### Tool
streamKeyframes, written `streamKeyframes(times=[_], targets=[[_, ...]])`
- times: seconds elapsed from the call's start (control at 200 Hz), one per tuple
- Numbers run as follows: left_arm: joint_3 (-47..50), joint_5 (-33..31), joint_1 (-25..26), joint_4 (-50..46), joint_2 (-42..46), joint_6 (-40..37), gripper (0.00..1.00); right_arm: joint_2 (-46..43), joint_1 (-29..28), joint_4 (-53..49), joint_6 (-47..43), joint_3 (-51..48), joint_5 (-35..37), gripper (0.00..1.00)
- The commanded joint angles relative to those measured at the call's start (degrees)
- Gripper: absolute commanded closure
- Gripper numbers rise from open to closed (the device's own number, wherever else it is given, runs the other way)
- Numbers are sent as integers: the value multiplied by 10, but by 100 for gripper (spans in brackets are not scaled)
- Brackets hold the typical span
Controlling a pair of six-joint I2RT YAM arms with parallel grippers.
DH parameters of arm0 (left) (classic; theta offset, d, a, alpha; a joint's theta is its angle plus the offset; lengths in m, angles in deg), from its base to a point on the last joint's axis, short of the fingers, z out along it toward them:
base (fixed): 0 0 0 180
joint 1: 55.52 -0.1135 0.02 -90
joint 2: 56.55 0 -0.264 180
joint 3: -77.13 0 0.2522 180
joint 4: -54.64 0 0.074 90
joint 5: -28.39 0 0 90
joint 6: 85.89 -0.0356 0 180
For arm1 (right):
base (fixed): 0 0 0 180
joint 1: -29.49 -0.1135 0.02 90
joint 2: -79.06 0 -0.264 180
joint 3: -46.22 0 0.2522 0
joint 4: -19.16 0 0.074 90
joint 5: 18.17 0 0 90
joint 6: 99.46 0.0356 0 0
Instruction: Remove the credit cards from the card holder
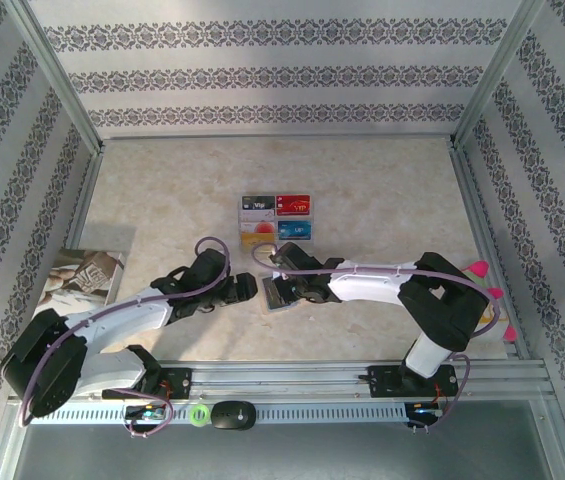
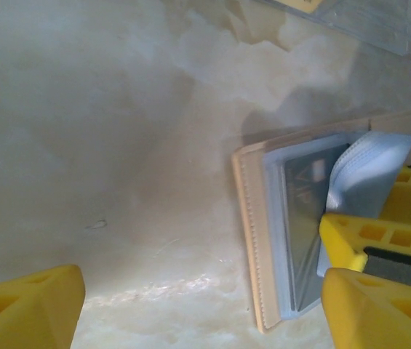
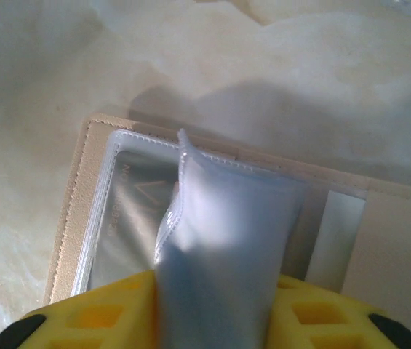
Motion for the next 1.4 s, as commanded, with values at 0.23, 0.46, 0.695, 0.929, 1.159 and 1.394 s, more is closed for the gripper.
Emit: streamKeyframes(times=[0.23, 0.46, 0.695, 0.929, 1.159, 1.394], targets=[[-64, -23, 45, 42, -112, -20, 42, -23, 22, 43, 49, -51, -77, 81], [-82, -36, 57, 23, -173, -26, 45, -44, 26, 59, 92, -74, -72, 80], [-100, -39, 57, -26, -213, -33, 50, -69, 26, 25, 124, -79, -26, 63], [-109, -22, 57, -36, -239, -49, 54, -101, 35, -26, 150, -93, 28, 55], [-103, -29, 57, -28, -225, -53, 50, -169, 62, -64, 178, -145, 77, 54], [-103, -26, 58, -11, -205, -58, 42, -297, 110, -85, 113, -142, 45, 53]])
